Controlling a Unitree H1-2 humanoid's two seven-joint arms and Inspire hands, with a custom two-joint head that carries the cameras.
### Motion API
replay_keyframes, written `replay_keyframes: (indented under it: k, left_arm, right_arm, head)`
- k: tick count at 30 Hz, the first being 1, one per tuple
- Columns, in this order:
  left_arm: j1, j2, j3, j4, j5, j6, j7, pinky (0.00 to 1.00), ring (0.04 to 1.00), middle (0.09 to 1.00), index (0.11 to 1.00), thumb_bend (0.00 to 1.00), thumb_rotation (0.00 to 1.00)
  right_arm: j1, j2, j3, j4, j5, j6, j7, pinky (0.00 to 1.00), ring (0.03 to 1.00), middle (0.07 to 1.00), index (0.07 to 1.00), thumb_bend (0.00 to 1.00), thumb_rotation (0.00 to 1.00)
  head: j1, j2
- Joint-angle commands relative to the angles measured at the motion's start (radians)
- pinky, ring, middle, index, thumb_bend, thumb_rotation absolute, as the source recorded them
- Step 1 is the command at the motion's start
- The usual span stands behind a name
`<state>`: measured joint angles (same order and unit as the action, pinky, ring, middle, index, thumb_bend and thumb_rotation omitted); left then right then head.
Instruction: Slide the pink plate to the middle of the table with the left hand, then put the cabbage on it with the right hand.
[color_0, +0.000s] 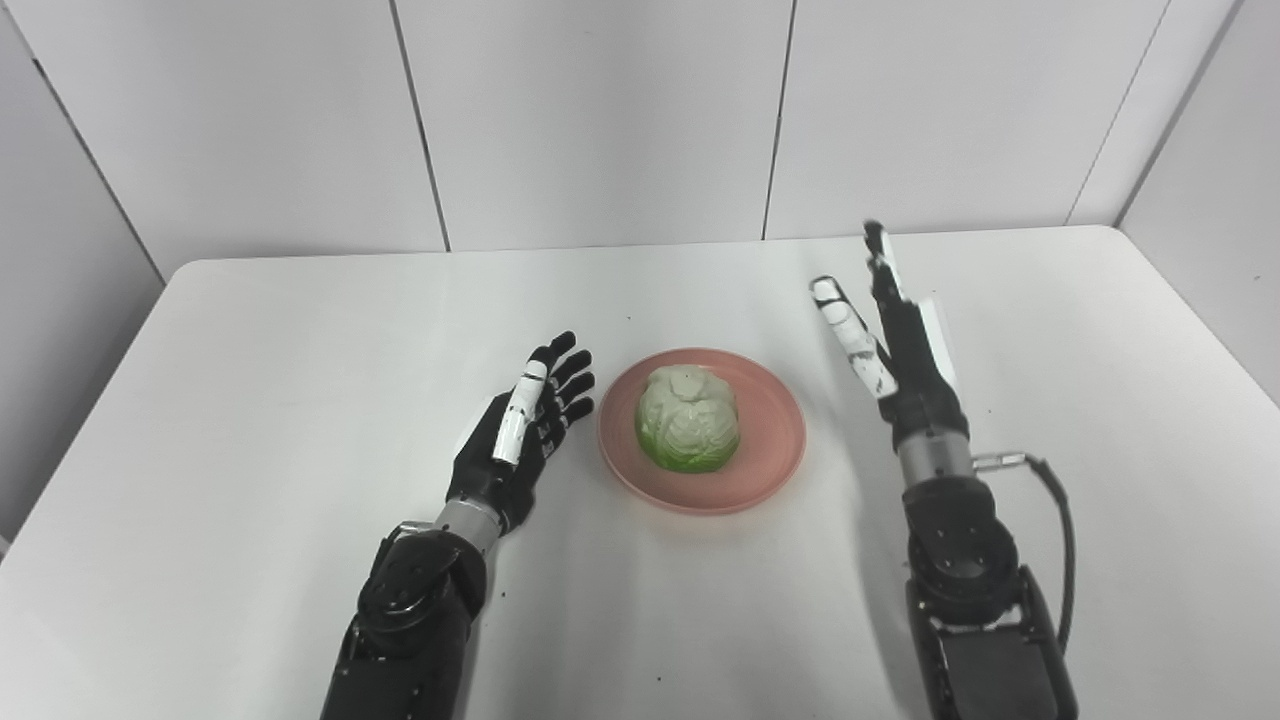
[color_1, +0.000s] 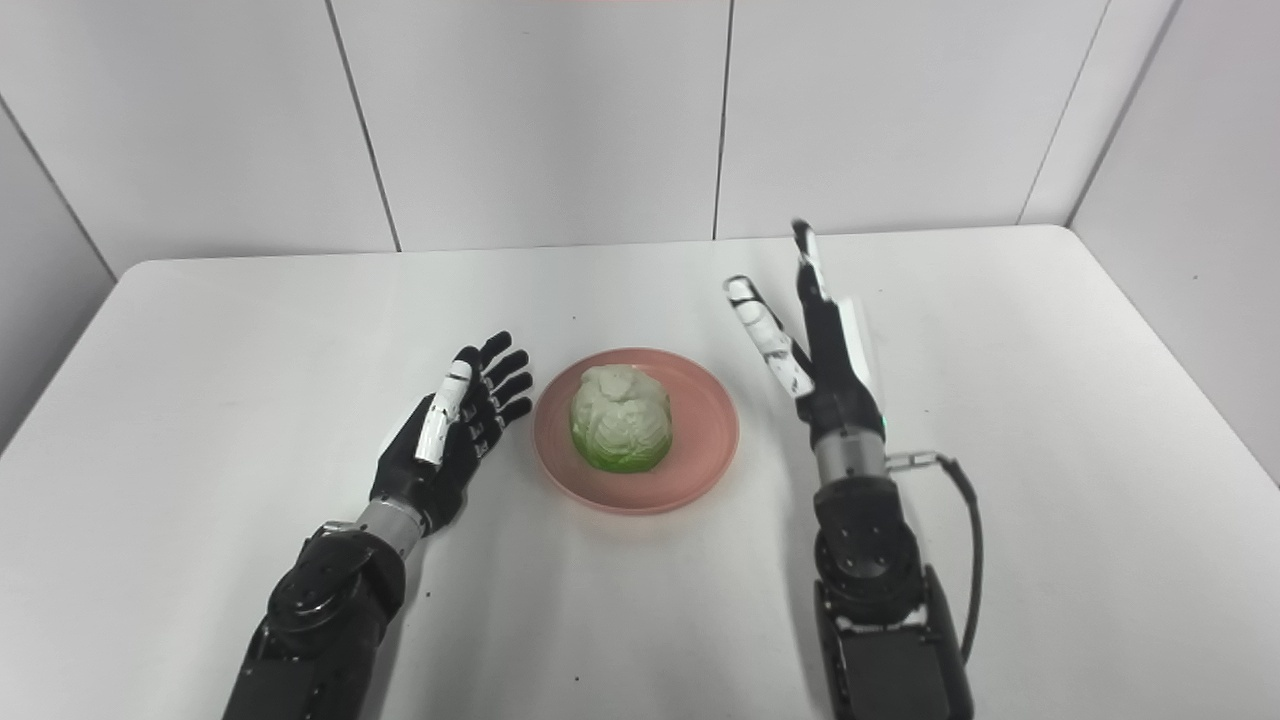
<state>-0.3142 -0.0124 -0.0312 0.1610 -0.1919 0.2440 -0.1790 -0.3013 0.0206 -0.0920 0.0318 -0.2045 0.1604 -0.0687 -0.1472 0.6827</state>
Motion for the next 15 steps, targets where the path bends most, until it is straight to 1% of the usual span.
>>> replay_keyframes:
  k: [1,2,3,4,6,8,10,13,15]
  left_arm:
    - [-0.009,0.007,0.005,-0.010,0.009,-0.034,0.003,0.98,0.948,0.950,0.948,0.46,1.00]
    - [-0.009,0.008,0.007,-0.007,0.009,-0.040,0.002,0.99,0.957,0.960,0.961,0.45,1.00]
    - [-0.009,0.008,0.008,-0.004,0.011,-0.047,0.003,0.99,0.962,0.966,0.967,0.45,1.00]
    - [-0.008,0.007,0.010,-0.001,0.014,-0.056,0.008,0.99,0.962,0.966,0.968,0.46,1.00]
    - [-0.008,0.006,0.014,0.006,0.017,-0.070,0.016,0.99,0.961,0.966,0.964,0.46,1.00]
    - [-0.007,0.003,0.017,0.015,0.027,-0.093,0.027,0.99,0.960,0.966,0.963,0.46,1.00]
    - [-0.005,-0.002,0.019,0.026,0.044,-0.121,0.041,0.99,0.963,0.968,0.966,0.46,1.00]
    - [-0.004,-0.007,0.020,0.039,0.071,-0.169,0.065,0.99,0.977,0.976,0.978,0.45,1.00]
    - [-0.003,-0.010,0.021,0.045,0.081,-0.189,0.076,0.99,0.983,0.979,0.980,0.45,1.00]
  right_arm:
    - [-0.036,0.006,-0.010,-0.006,0.043,-0.039,-0.017,1.00,1.000,1.000,1.000,0.53,1.00]
    - [-0.036,0.008,-0.012,0.002,0.054,-0.040,-0.019,1.00,1.000,1.000,1.000,0.44,1.00]
    - [-0.037,0.009,-0.015,0.011,0.067,-0.042,-0.021,1.00,1.000,1.000,1.000,0.38,1.00]
    - [-0.038,0.012,-0.018,0.021,0.084,-0.048,-0.022,1.00,1.000,1.000,1.000,0.38,1.00]
    - [-0.036,0.016,-0.020,0.030,0.109,-0.055,-0.024,0.99,1.000,1.000,1.000,0.31,1.00]
    - [-0.030,0.022,-0.021,0.039,0.140,-0.065,-0.020,0.99,1.000,1.000,1.000,0.27,1.00]
    - [-0.023,0.027,-0.017,0.042,0.150,-0.060,-0.024,1.00,0.999,1.000,1.000,0.24,1.00]
    - [-0.018,0.024,-0.005,0.047,0.139,-0.056,-0.032,1.00,1.000,1.000,1.000,0.21,1.00]
    - [-0.016,0.021,0.002,0.048,0.131,-0.054,-0.039,0.99,1.000,1.000,1.000,0.21,1.00]
  head:
    - [0.000,-0.004]
    - [0.000,-0.005]
    - [0.001,-0.007]
    - [0.000,-0.008]
    - [0.000,-0.011]
    - [0.001,-0.015]
    - [0.005,-0.019]
    - [0.012,-0.022]
    - [0.012,-0.022]
